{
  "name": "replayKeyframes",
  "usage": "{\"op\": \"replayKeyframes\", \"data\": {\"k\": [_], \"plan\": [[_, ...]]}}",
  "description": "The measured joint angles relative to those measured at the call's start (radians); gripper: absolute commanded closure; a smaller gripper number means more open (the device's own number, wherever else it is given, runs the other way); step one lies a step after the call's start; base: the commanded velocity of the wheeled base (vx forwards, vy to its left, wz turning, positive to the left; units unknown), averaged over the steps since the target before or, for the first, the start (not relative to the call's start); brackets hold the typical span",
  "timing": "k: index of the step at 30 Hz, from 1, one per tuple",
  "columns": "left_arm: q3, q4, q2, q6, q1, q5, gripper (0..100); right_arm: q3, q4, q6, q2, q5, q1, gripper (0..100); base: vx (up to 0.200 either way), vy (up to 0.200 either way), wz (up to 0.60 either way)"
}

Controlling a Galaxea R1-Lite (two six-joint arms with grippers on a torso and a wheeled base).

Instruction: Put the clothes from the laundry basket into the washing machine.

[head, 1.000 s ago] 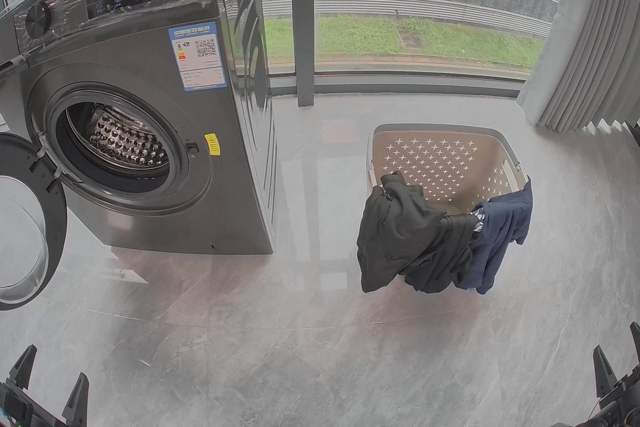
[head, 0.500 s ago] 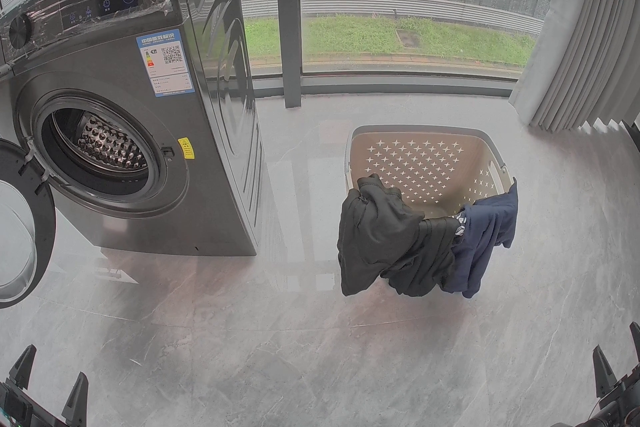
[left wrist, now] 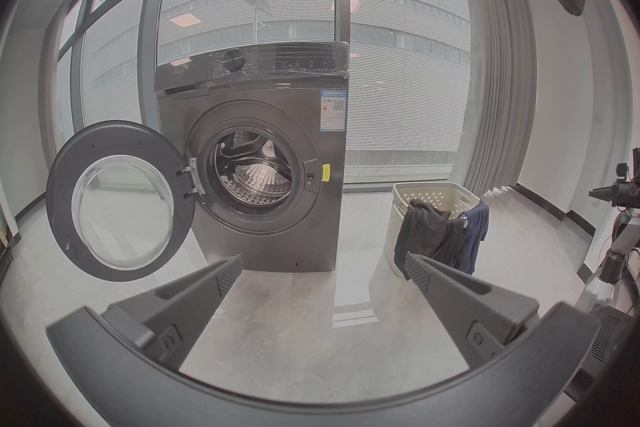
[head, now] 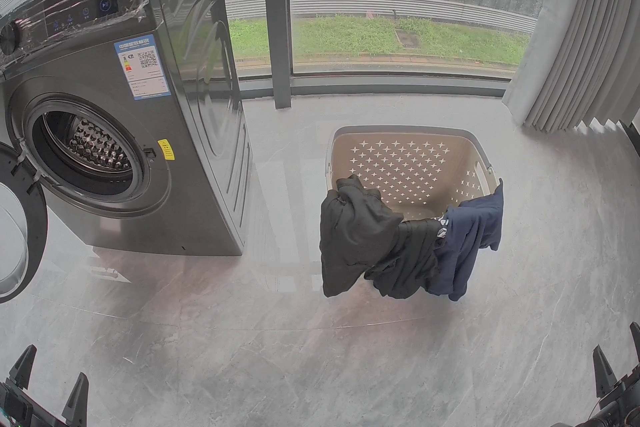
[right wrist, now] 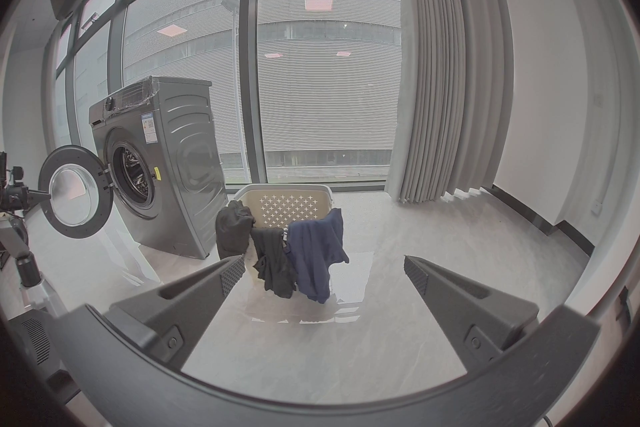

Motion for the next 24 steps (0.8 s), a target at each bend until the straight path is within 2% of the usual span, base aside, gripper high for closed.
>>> {"op": "replayKeyframes", "data": {"k": [10, 24], "plan": [[0.0, 0.0, 0.0, -0.001, 0.0, -0.001, 0, 0.0, 0.0, 0.0, 0.0, -0.001, 0.0, 0, 0.0, 0.0, 0.0], [0.0, 0.0, 0.0, -0.001, 0.0, 0.0, 0, 0.0, 0.001, 0.0, 0.0, 0.0, 0.0, 0, 0.0, -0.2, 0.0]]}}
